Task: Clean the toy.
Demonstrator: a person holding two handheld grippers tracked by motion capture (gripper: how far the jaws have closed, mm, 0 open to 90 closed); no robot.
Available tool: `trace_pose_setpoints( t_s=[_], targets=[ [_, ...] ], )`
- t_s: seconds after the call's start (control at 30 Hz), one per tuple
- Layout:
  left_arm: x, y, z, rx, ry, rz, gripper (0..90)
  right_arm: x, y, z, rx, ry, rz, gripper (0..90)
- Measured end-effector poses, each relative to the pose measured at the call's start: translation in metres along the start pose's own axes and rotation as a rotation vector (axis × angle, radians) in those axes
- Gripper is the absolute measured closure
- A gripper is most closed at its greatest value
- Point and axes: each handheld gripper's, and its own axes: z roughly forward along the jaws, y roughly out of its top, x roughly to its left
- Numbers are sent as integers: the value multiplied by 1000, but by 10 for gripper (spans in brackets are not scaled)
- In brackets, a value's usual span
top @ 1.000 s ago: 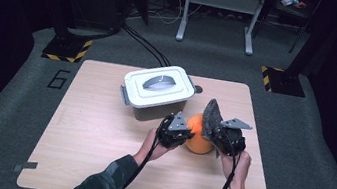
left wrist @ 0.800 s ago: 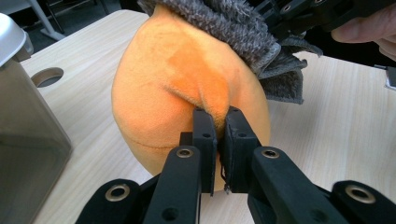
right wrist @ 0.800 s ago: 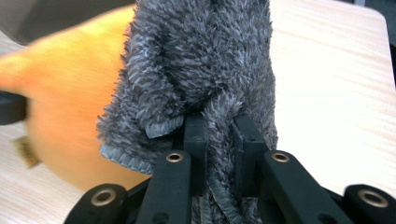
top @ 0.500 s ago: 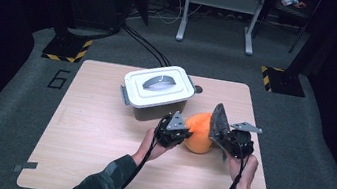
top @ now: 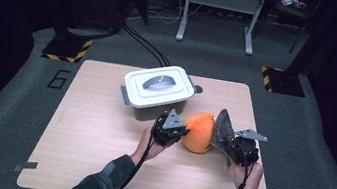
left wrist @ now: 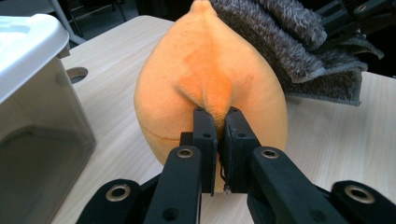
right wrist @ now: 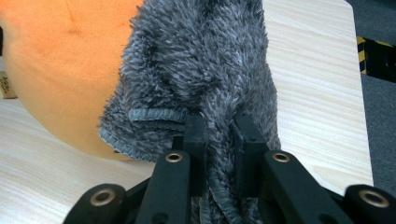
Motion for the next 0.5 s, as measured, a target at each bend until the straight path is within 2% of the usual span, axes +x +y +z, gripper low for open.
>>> trace_pose_setpoints(
  t_s=[0.23, 0.47, 0.5],
  targets=[
    [-1, 3, -11, -11, 9, -2, 856, 3, -2, -2, 1, 1, -8, 783],
    [0, 2, -30, -18, 19, -12, 856, 11, -4, -1, 5, 12, -28, 782],
    [1, 1, -33, -20, 25, 0, 856, 12, -4, 0, 4, 16, -32, 782]
  ],
)
